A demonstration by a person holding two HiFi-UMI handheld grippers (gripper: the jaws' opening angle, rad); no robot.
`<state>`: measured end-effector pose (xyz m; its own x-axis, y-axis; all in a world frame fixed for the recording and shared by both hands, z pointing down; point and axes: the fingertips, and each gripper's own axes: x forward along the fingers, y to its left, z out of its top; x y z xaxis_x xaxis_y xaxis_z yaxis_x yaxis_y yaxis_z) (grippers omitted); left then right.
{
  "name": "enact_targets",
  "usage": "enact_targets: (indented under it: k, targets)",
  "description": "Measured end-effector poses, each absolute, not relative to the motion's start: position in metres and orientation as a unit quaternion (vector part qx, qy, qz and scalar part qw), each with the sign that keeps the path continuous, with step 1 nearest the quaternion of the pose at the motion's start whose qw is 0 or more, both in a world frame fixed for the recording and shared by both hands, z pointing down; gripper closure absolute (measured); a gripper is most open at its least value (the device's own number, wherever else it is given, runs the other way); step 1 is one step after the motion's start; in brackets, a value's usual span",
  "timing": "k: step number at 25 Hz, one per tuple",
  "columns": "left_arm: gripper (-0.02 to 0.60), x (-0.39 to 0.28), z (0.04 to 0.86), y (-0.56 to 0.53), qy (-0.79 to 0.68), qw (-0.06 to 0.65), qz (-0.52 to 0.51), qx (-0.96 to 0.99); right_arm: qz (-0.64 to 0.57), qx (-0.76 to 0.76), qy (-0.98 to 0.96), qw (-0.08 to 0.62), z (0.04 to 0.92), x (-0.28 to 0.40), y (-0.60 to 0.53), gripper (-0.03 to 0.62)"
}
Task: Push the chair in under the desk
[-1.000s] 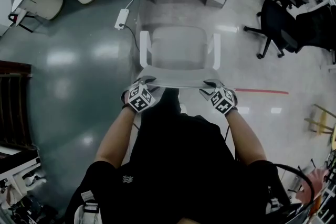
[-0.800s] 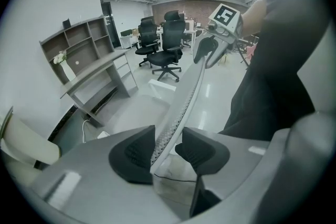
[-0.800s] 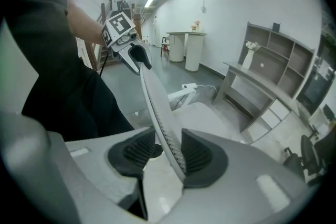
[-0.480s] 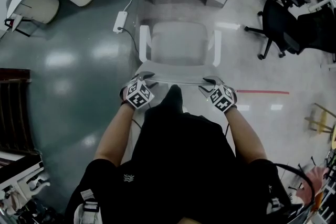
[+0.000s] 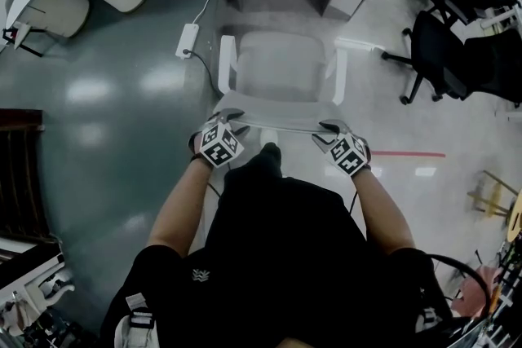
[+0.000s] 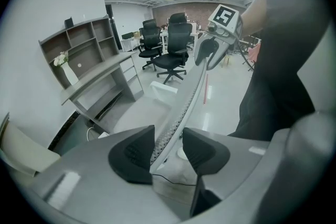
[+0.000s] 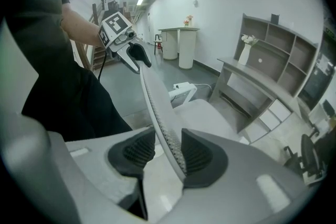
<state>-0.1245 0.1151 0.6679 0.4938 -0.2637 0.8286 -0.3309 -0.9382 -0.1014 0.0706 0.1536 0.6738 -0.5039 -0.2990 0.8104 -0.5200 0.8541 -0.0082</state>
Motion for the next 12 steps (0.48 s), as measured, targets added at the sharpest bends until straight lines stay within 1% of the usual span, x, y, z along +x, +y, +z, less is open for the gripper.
enact_targets:
  k: [12]
  targets:
    - [0.407, -0.125, 0.667, 0.026, -0.156, 0.036, 0.475, 0.865, 0.133, 0.250, -0.850, 0.444, 0.673, 0.070, 0.065, 0.433]
